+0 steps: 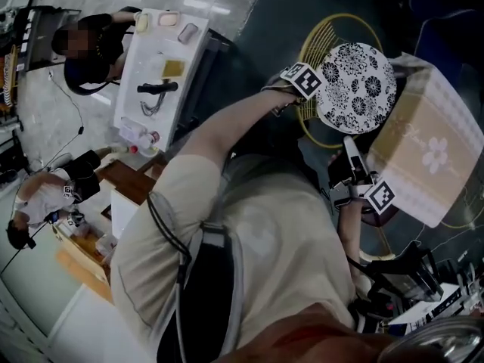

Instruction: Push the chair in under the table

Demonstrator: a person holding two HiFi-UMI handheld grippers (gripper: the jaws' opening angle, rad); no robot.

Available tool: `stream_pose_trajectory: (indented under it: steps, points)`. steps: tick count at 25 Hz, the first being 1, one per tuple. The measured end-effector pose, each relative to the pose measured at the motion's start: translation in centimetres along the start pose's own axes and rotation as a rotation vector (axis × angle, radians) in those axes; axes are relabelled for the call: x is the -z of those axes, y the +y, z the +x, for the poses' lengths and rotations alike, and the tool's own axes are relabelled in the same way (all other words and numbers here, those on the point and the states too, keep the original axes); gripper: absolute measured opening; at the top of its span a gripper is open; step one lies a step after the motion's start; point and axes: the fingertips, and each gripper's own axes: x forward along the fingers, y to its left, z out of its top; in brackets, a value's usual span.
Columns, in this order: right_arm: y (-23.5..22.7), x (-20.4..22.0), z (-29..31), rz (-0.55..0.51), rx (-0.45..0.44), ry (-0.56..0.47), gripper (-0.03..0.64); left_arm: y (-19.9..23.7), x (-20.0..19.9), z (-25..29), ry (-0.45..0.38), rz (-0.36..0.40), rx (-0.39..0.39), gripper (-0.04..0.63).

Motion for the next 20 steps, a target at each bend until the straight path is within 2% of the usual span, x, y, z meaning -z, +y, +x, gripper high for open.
stream_pose_trajectory:
  steps: [2, 6, 7, 10, 11, 20]
  points:
    - [0.1, -0.1, -0.4, -0.002, -0.004, -0.013, 0.01, -0.4, -1.0, 0.1, -0.026, 0.04, -0.01, 0.133]
    - [-0.5, 0.6, 1.0, -0.022, -0.045, -0.014, 0.009, 3.2, -2.4, -0.3, -0.099, 0.123, -0.143, 0.132]
    - [-1.2, 0.9, 1.6, -0.022, -0.039, -0.01, 0.009, 3.8, -1.9, 0.0, -0.096, 0.116, -0.135, 0.133]
    - [-3.2, 1.5, 2.3, -0.01, 0.0, 0.002, 0.01, 2.4, 0.2, 1.8, -0.042, 0.043, -0.006, 0.144]
    - [-3.3, 1.4, 2.0, -0.008, 0.007, -0.001, 0.011, 1.8, 0.2, 2.2, -0.034, 0.035, 0.01, 0.144]
    - [-4.2, 1.0, -0.3, 0.01, 0.026, -0.087, 0.01, 0.4, -0.7, 3.4, 0.019, 0.042, 0.055, 0.149]
